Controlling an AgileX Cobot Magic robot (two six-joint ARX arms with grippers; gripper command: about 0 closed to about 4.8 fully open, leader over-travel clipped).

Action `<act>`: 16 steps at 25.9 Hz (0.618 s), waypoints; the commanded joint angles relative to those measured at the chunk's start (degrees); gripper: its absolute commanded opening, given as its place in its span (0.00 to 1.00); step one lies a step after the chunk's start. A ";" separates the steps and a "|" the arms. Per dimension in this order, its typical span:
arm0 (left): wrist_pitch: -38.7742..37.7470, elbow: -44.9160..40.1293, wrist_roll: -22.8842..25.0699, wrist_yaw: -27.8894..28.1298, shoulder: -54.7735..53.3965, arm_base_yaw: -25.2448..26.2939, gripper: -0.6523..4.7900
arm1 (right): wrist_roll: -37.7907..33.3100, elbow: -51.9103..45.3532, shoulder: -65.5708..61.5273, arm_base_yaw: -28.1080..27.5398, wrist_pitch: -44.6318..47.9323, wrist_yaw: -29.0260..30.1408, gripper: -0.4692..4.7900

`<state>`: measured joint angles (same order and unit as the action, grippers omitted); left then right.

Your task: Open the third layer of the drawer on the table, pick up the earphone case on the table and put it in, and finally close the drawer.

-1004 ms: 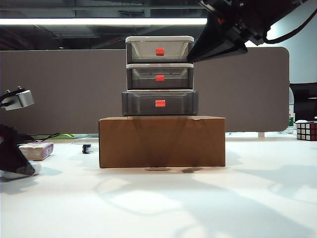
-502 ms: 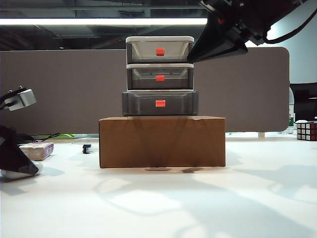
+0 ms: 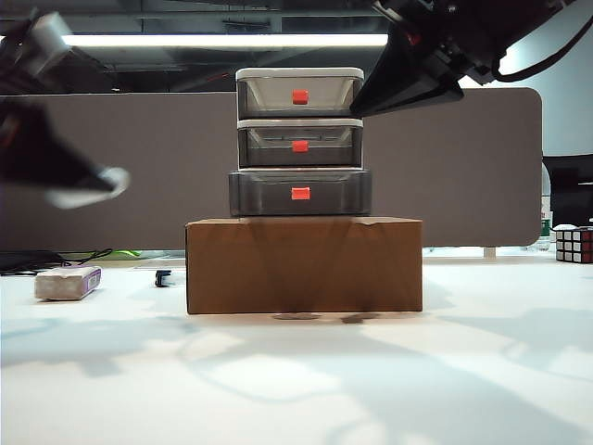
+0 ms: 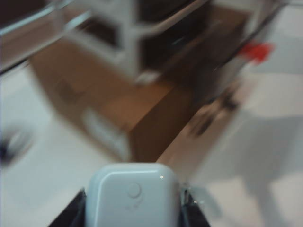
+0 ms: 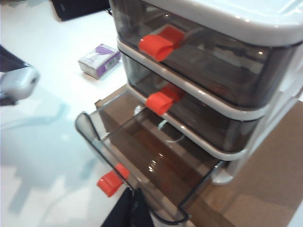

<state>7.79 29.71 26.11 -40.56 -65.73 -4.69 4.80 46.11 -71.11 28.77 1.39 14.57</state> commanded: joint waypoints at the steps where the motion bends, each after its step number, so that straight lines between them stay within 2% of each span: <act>1: 1.25 6.73 -0.61 4.92 -1.09 -8.59 0.29 | 0.15 0.22 0.42 0.00 0.98 -0.70 0.08; 3: 1.27 11.52 -0.59 6.99 -3.98 -12.74 0.29 | 0.15 0.22 0.63 0.00 0.83 -0.74 0.08; 9: 1.25 22.47 -0.63 6.73 -16.81 -18.97 0.29 | 0.13 0.22 1.68 0.00 0.98 -0.94 0.08; 12: 2.73 23.80 -0.57 7.63 -20.74 -23.28 0.29 | 0.15 0.22 1.77 -0.02 0.77 -0.96 0.08; 16: 3.63 23.80 -0.37 9.90 -23.04 -24.87 0.29 | 0.13 0.22 1.81 0.00 0.20 -0.92 0.08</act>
<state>10.70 53.30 25.67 -31.62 -88.73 -29.67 4.80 46.11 -69.56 28.77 1.34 13.65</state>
